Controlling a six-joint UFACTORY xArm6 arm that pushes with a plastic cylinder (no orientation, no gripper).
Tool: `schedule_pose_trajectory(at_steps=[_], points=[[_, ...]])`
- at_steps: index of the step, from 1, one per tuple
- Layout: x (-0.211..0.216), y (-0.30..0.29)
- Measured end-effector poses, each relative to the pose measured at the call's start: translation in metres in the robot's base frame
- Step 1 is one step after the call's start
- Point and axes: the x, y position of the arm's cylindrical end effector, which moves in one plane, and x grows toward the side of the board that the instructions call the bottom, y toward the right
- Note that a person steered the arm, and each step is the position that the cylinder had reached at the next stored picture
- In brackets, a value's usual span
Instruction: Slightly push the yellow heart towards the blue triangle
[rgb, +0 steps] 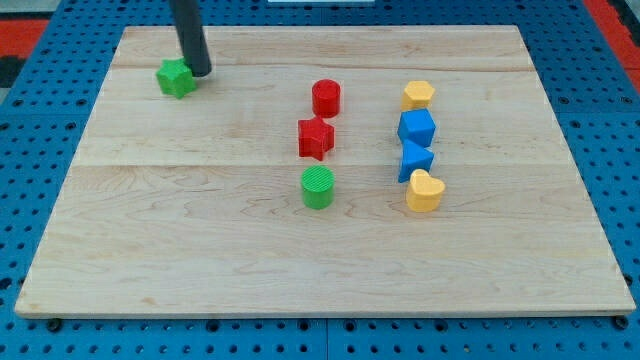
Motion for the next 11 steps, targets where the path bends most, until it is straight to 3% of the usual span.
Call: schedule_pose_trajectory(at_steps=[2,4,5,7,9,11], points=[[0.062,0.042],[0.161,0.048],[0.195,0.081],[0.226,0.174],[0.23,0.255],[0.218,0.255]])
